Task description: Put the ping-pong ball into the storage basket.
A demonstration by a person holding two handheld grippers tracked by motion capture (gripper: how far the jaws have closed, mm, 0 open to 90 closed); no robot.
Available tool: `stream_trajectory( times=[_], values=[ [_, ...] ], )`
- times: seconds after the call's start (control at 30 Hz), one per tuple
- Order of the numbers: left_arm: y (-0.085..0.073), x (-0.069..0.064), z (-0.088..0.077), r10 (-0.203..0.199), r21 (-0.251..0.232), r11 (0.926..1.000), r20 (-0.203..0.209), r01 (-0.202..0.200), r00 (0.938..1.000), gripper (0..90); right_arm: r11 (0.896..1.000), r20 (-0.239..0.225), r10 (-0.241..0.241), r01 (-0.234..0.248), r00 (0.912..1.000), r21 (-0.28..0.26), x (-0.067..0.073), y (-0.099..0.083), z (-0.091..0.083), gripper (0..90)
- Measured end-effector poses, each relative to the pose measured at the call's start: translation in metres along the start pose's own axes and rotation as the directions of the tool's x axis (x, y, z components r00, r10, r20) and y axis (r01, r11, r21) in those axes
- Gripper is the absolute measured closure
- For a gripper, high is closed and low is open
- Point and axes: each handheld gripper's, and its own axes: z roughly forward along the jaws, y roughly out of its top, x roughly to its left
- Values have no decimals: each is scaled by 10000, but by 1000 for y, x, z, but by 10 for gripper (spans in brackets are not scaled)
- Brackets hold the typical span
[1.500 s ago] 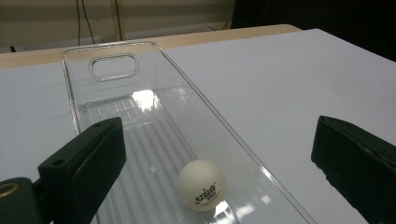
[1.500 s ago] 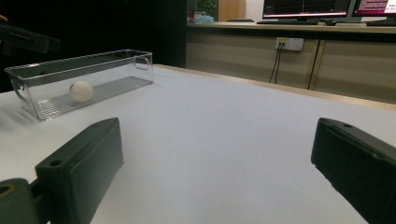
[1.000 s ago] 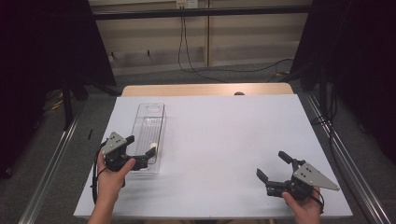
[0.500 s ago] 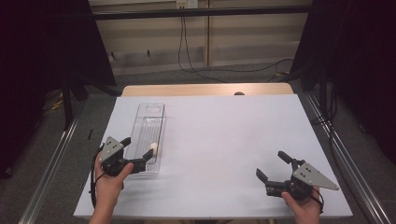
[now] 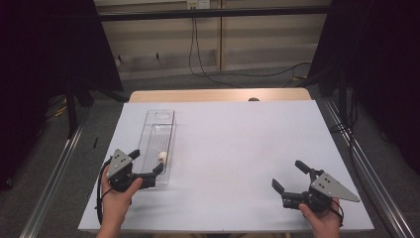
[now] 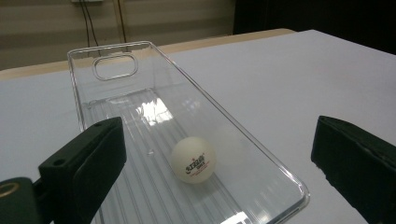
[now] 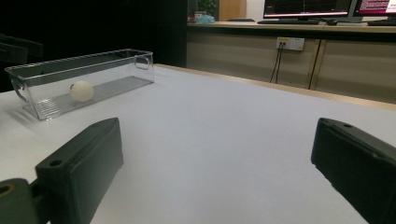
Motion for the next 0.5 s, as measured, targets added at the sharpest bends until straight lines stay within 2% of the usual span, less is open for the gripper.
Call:
stream_trajectory(
  times=[0.2, 0.43, 0.5],
  values=[
    [-5, -2, -5, -164, -162, 9997, 21, 164, 9999, 34, 10000, -36, 0, 0, 10000, 20, 0, 0, 0, 17],
    [-11, -2, -7, -126, -200, 9997, 121, 128, 9998, 34, 10000, 42, 32, -32, 10000, 37, 1, -1, 2, 17],
    [-11, -2, -8, -175, -286, 9994, 162, 180, 9997, 33, 10000, -79, 4, -4, 10000, 52, 1, -1, 2, 17]
  ],
)
